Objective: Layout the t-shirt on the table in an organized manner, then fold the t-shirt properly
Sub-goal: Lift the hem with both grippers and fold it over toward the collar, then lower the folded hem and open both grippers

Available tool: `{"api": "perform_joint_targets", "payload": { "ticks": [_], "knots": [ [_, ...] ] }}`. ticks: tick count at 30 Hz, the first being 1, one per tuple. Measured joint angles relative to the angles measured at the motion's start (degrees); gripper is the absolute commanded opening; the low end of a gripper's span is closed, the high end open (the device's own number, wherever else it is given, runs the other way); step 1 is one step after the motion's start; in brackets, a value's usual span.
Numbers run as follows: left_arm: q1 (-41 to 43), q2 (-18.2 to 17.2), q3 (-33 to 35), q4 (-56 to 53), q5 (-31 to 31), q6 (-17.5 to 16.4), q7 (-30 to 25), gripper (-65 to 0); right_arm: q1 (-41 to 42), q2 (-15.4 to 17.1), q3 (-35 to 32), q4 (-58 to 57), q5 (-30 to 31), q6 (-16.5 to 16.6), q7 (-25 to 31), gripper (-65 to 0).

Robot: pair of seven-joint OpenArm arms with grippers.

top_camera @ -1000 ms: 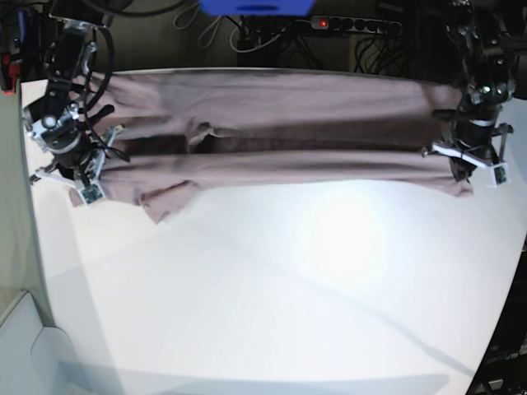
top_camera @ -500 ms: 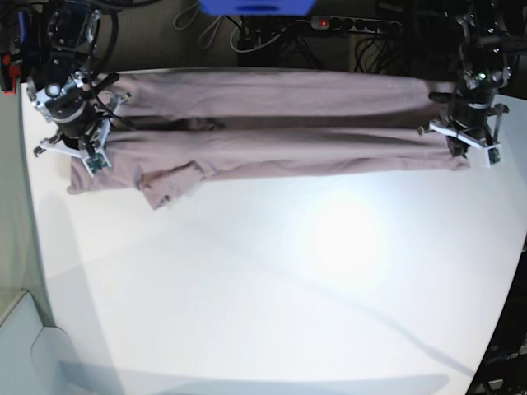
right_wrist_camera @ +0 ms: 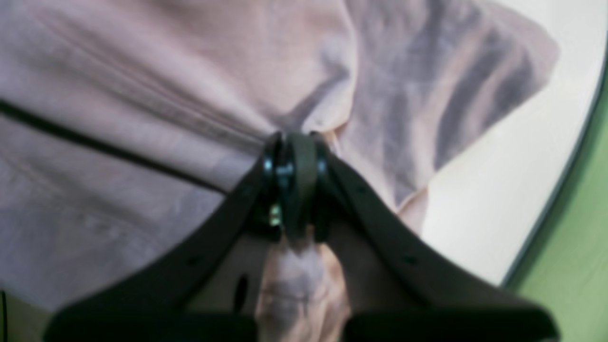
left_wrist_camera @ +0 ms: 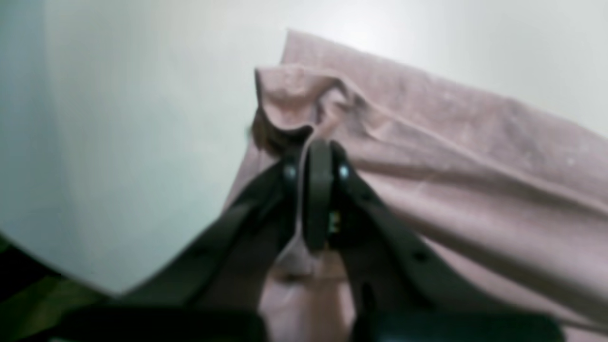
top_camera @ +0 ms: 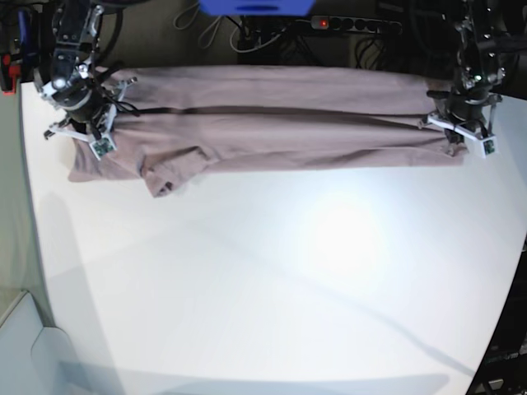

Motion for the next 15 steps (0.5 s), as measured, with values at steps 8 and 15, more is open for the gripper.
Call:
{"api": "perform_joint_targets", "payload": {
  "ticks": [8,15],
  "knots": [
    [0.0,-0.4,0.0,-1.5,-0.5,-0.7,-1.4,-64.7,0.5,0.0,0.1,-1.6,0.2,-0.2,1.4,-65.0],
    [0.0,-1.6,1.9,-1.6,0.0,-0.7,-1.6,-45.6,0.4,0.2,0.3,-1.5,0.3,-0.9,1.4,-42.1]
  ]
}}
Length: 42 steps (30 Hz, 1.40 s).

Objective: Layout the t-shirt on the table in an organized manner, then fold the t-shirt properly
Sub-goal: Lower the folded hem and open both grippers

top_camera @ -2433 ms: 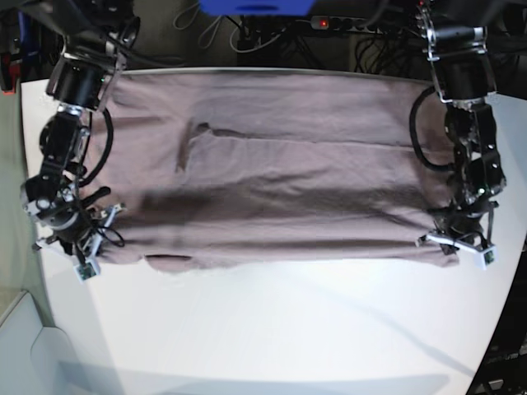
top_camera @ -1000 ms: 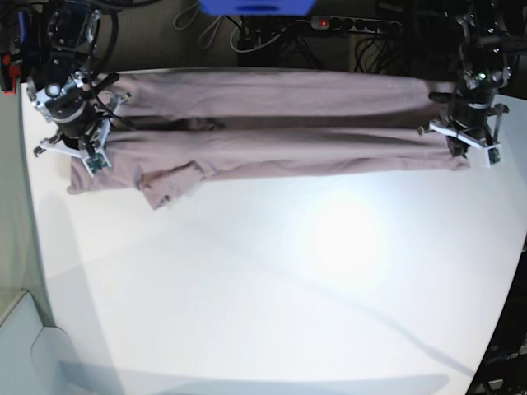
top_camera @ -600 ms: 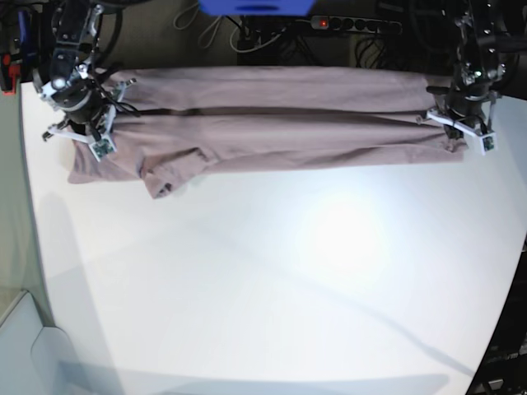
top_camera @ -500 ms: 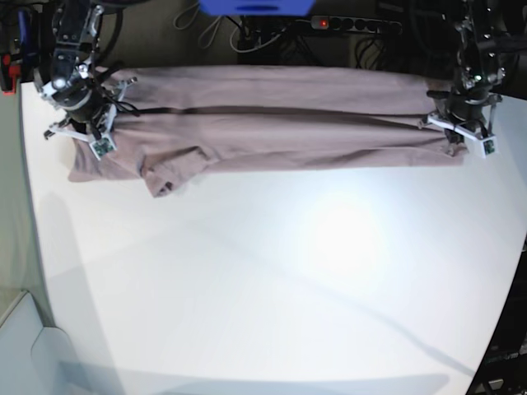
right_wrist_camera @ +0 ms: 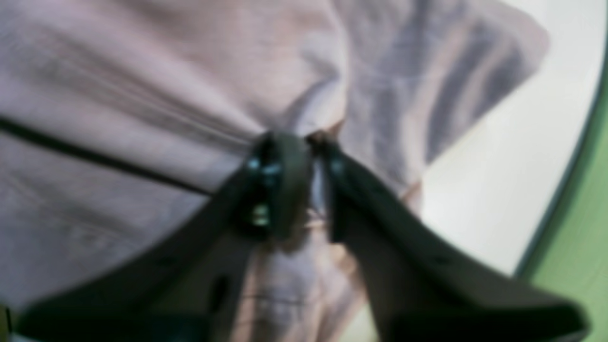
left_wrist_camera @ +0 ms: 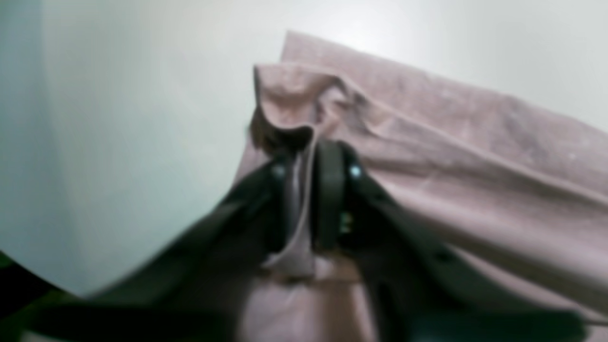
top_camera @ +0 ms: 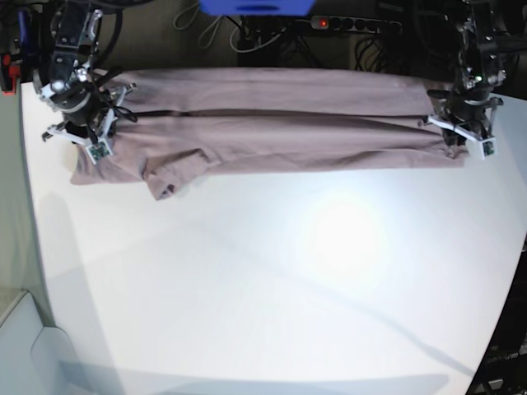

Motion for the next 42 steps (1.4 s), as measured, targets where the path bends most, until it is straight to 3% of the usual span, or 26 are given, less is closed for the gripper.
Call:
{"api": "perform_joint_targets", "payload": {
  "ticks": [4,9,14,18,22,27,31,35,42],
  "knots": [
    [0.0,0.2,0.1,0.0,0.0,0.0,-0.2,-36.9,-0.4,-0.1,1.0,1.9,-0.2,0.0,-1.0,-33.5],
    [0.0,0.2,0.1,0.4,-0.2,0.0,0.5,-32.7,-2.3,-0.7,4.8,9.8,-1.8,0.9,-4.2,-33.5],
    [-1.7,0.1,-0.5,0.9,0.1,0.1,7.2,-32.6,-0.1,-1.4,3.7,13.1,-0.4,0.8,-5.7,-33.2],
    [-2.2,0.1,-0.5,1.0,0.3,0.4,8.0,-32.6,1.8,-1.4,-0.7,13.0,-1.7,0.7,-6.9,-33.1],
    [-2.2,0.1,-0.4,1.0,0.2,0.4,8.0,-32.5,4.7,-3.6,-6.8,12.9,-0.9,1.1,-7.1,-33.1],
    [-2.2,0.0,-0.2,1.0,0.3,0.4,8.0,-32.4,11.5,-5.7,-10.8,11.2,-1.3,1.0,-15.5,-32.4],
    [-2.1,0.2,-0.2,2.4,0.2,0.4,9.5,-23.8,16.1,-5.7,-11.2,7.7,-1.3,0.9,-18.6,-27.7],
    [-1.8,0.4,0.0,3.8,0.2,0.4,10.7,-15.3,17.6,-5.9,-11.2,4.1,-1.4,1.0,-19.6,-27.3],
    [-1.8,0.5,0.1,3.9,0.2,0.4,10.7,-14.6,17.7,-6.9,-11.2,-0.6,-1.5,1.0,-19.3,-27.3]
  ]
}}
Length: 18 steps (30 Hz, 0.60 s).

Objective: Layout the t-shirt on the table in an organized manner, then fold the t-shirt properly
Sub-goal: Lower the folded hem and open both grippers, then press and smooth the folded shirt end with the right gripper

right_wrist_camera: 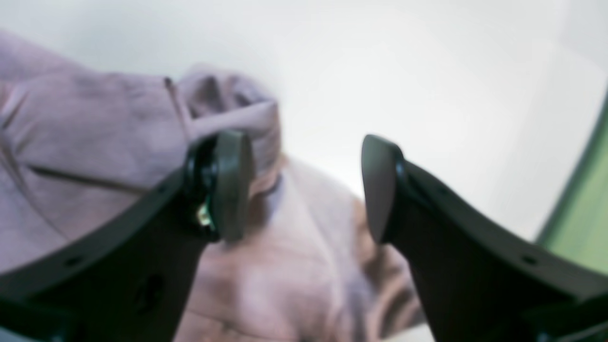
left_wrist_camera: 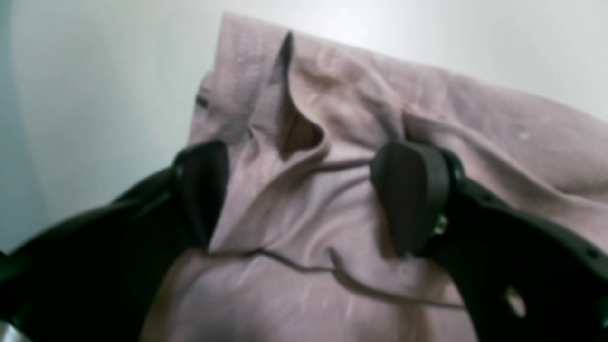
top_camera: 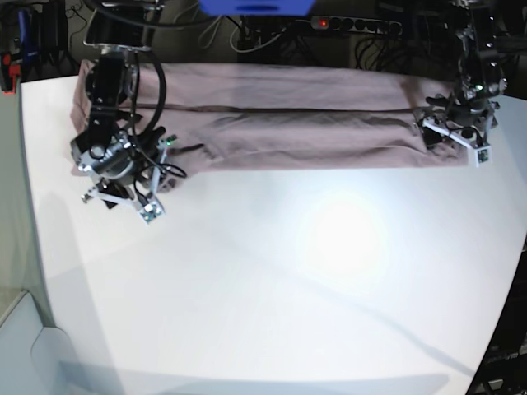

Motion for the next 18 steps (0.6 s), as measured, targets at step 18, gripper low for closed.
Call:
{"api": "perform_joint_targets", "payload": {
  "ticks": [18],
  "knots": [
    [0.0,0.0,0.0,0.0,0.0,0.0,0.0,-14.6,2.7,-1.4,0.0,-4.5,0.2,0.0,0.4,-47.3]
  ]
}}
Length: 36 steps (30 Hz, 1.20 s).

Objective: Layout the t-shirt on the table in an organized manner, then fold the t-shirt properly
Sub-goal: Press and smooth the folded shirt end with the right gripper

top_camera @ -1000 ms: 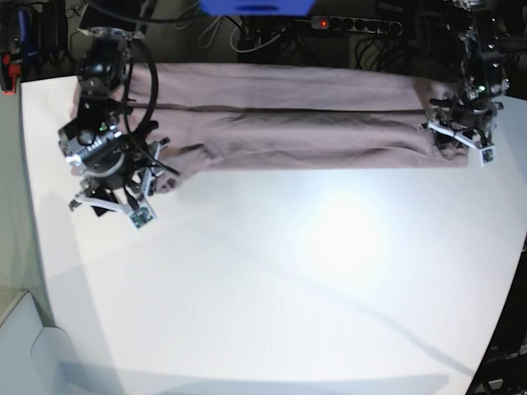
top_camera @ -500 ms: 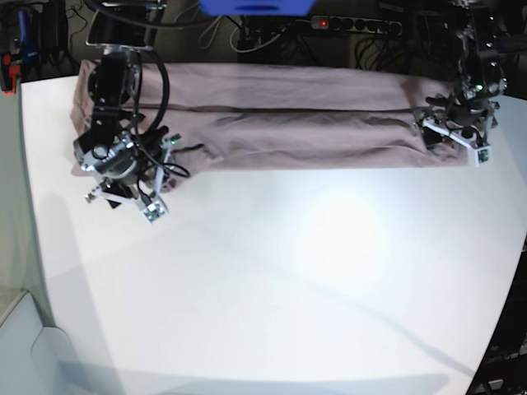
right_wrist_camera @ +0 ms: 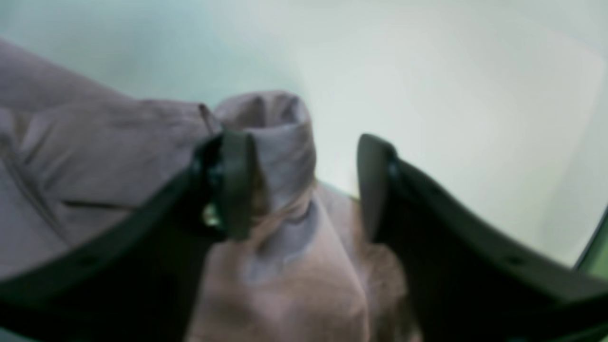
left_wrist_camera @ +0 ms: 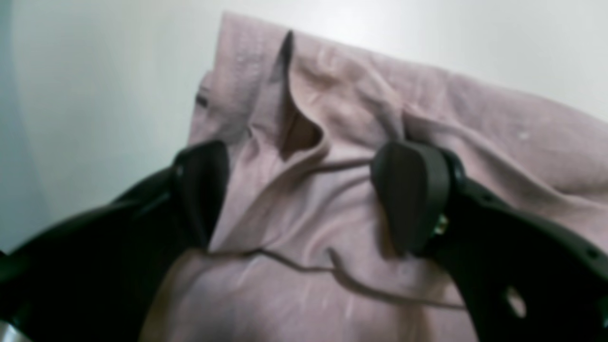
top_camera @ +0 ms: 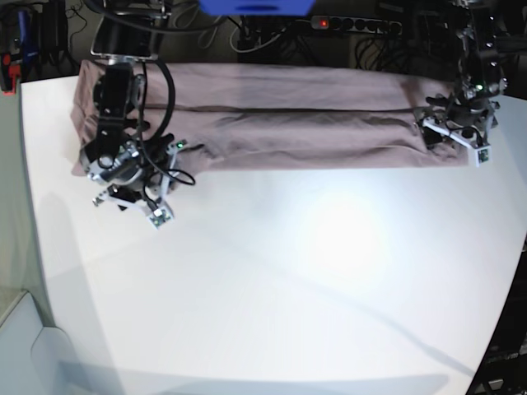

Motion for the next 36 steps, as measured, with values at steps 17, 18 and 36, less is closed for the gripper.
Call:
{"api": "perform_joint_targets", "payload": {
  "ticks": [17,18,36],
  "knots": [
    [-0.1,0.2,-0.1,-0.2,0.2,0.0,-0.2,-14.6,-8.5,0.0,0.3,17.3,0.0,0.0,-0.3,-65.0],
    [-0.1,0.2,-0.1,-0.1,0.1,0.0,-0.1,-14.6,-9.6,0.0,0.3,18.5,0.1,0.0,-0.3,-65.0],
    [-1.1,0.1,-0.1,-0.5,0.2,0.2,0.4,-14.6,-23.2,-0.2,4.5,21.7,0.4,0.0,0.2,-65.0]
  ]
}}
